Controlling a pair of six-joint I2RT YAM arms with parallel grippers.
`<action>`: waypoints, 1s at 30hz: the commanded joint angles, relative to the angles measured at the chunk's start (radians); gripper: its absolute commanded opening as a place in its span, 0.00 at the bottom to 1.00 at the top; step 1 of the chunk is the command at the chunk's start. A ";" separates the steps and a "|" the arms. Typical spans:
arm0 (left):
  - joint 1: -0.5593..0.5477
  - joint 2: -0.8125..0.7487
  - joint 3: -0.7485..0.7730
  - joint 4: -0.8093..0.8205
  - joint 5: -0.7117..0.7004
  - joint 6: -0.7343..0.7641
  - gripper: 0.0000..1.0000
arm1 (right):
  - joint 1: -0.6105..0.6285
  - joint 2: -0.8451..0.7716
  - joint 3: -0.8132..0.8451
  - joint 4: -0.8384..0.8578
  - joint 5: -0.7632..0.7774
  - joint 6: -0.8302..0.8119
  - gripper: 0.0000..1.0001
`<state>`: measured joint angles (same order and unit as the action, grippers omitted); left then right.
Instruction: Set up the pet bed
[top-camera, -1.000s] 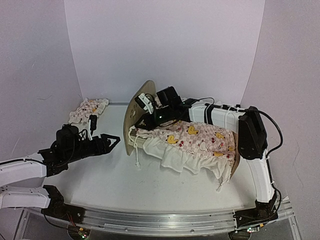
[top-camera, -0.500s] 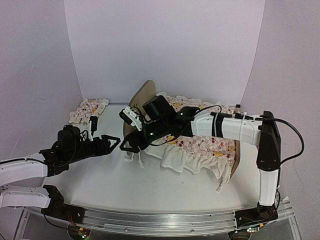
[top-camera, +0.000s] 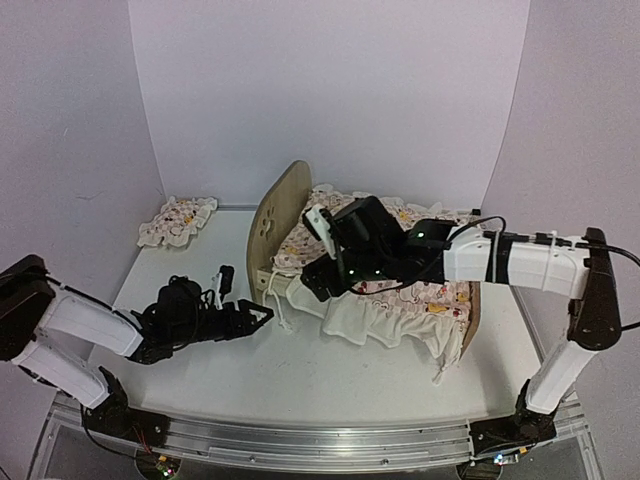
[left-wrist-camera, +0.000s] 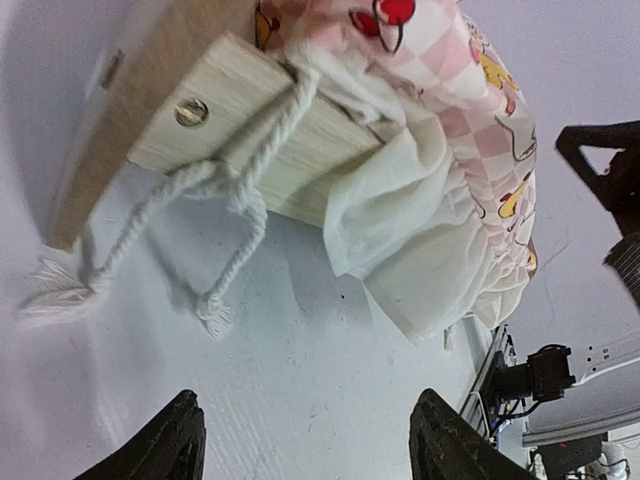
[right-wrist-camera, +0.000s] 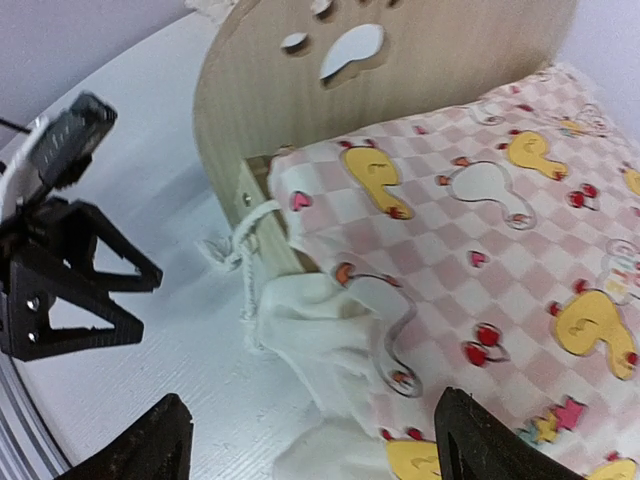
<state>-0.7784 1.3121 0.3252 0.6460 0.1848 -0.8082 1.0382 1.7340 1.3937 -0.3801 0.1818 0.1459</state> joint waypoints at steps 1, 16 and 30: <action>-0.060 0.179 0.081 0.333 -0.049 -0.106 0.69 | -0.022 -0.171 -0.066 0.039 0.128 0.034 0.85; -0.102 0.503 0.246 0.458 -0.144 -0.130 0.63 | -0.023 -0.450 -0.268 0.107 0.152 0.045 0.84; -0.102 0.465 0.256 0.462 -0.176 -0.085 0.14 | -0.023 -0.526 -0.306 0.107 0.121 0.070 0.81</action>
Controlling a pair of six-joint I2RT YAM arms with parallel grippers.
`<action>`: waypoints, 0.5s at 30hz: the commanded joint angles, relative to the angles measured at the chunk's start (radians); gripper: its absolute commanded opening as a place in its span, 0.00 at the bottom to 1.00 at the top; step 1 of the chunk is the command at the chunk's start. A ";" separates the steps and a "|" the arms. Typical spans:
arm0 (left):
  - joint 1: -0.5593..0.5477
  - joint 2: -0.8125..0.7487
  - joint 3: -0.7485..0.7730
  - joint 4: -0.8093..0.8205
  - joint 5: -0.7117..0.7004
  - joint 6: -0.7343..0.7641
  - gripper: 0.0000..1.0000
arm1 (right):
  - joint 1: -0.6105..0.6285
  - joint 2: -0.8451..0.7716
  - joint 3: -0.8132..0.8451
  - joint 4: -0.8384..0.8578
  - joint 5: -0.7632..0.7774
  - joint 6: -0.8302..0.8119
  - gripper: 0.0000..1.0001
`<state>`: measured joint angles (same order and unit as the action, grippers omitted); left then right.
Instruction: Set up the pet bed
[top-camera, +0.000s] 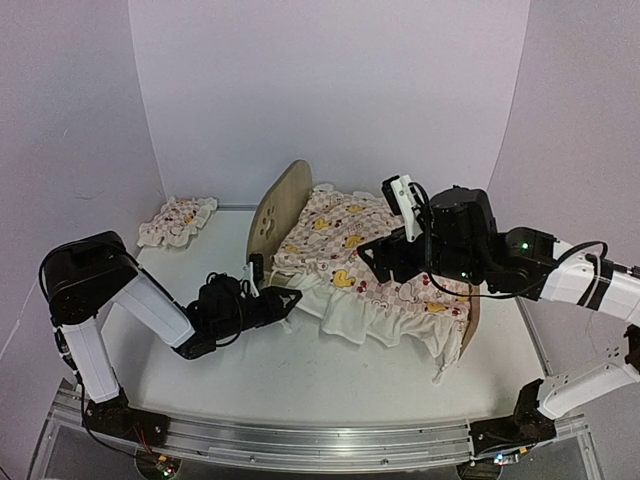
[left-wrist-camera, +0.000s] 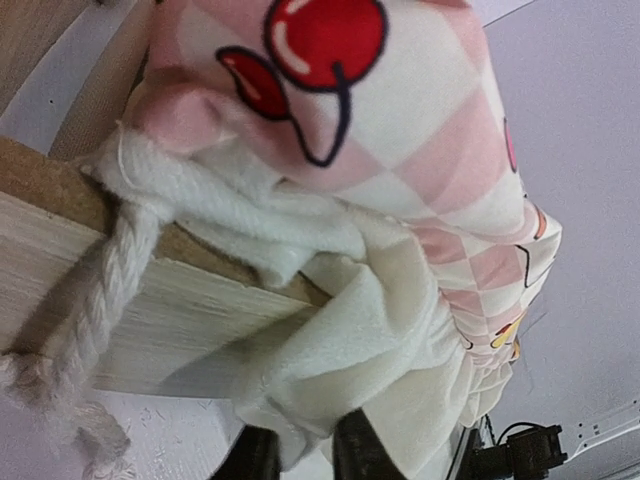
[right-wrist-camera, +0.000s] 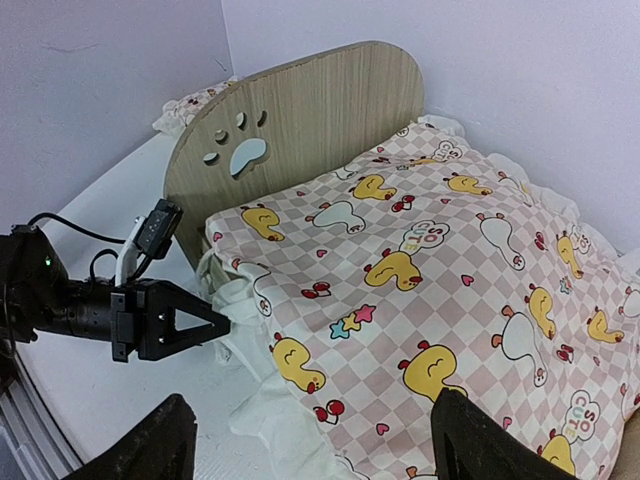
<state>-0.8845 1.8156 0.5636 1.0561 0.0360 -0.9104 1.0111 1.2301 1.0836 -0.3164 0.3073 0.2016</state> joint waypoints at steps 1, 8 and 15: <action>0.004 -0.048 0.009 0.053 -0.042 0.023 0.08 | 0.005 -0.022 0.007 0.043 -0.007 0.014 0.81; -0.072 -0.313 -0.186 0.052 -0.251 0.179 0.00 | 0.005 -0.022 0.007 0.045 -0.008 0.016 0.81; -0.112 -0.383 -0.267 0.050 -0.265 0.160 0.00 | 0.004 0.025 0.018 0.050 -0.012 0.025 0.82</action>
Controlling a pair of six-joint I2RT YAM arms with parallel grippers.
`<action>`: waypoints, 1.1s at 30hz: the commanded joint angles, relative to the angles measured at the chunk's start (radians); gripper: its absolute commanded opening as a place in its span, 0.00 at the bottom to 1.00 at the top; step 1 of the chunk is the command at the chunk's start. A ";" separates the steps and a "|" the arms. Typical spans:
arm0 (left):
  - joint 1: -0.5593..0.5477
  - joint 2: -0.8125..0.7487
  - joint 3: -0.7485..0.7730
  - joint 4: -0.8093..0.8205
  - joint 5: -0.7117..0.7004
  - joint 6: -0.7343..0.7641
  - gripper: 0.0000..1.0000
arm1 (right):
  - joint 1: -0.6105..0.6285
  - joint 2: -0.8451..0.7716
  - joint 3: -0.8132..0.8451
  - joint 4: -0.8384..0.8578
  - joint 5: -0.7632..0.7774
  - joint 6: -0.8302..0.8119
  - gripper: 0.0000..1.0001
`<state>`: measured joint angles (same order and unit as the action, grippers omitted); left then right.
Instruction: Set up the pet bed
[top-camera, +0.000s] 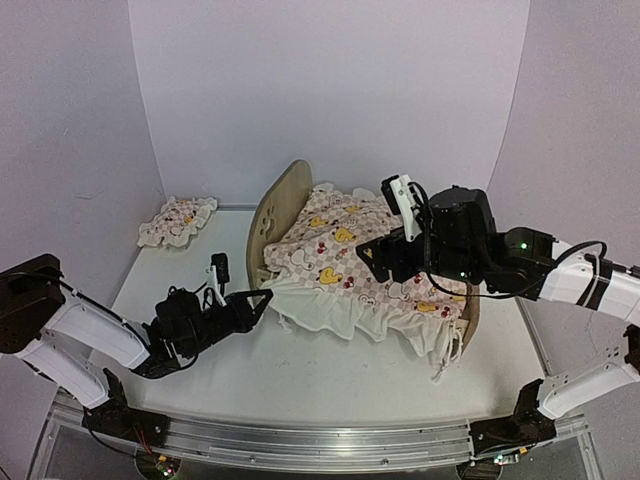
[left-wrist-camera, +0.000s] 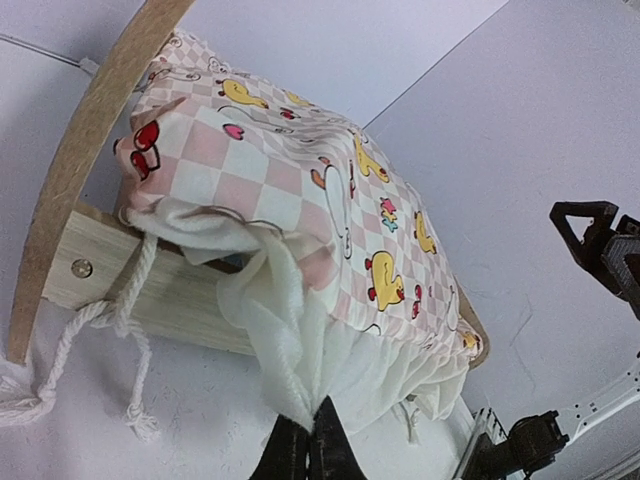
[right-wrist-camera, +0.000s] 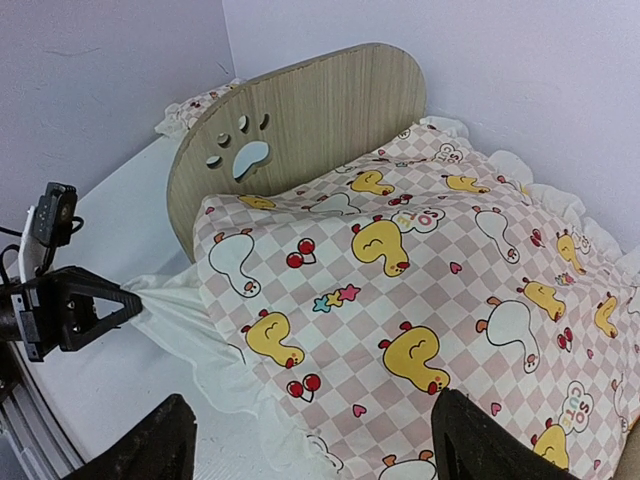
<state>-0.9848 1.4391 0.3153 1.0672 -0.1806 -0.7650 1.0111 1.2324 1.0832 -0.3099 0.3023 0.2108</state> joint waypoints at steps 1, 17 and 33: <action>-0.019 -0.001 -0.016 0.039 -0.042 0.007 0.00 | 0.004 0.031 0.023 0.043 -0.008 0.016 0.82; -0.086 0.216 0.018 -0.066 -0.053 0.044 0.01 | 0.005 0.114 0.041 0.025 -0.002 0.034 0.83; 0.116 -0.085 0.059 -0.299 0.109 0.156 0.49 | 0.005 0.114 0.067 0.015 -0.017 0.029 0.83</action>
<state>-0.9001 1.3132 0.2840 0.7841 -0.1768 -0.6643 1.0111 1.3525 1.0996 -0.3202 0.2951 0.2359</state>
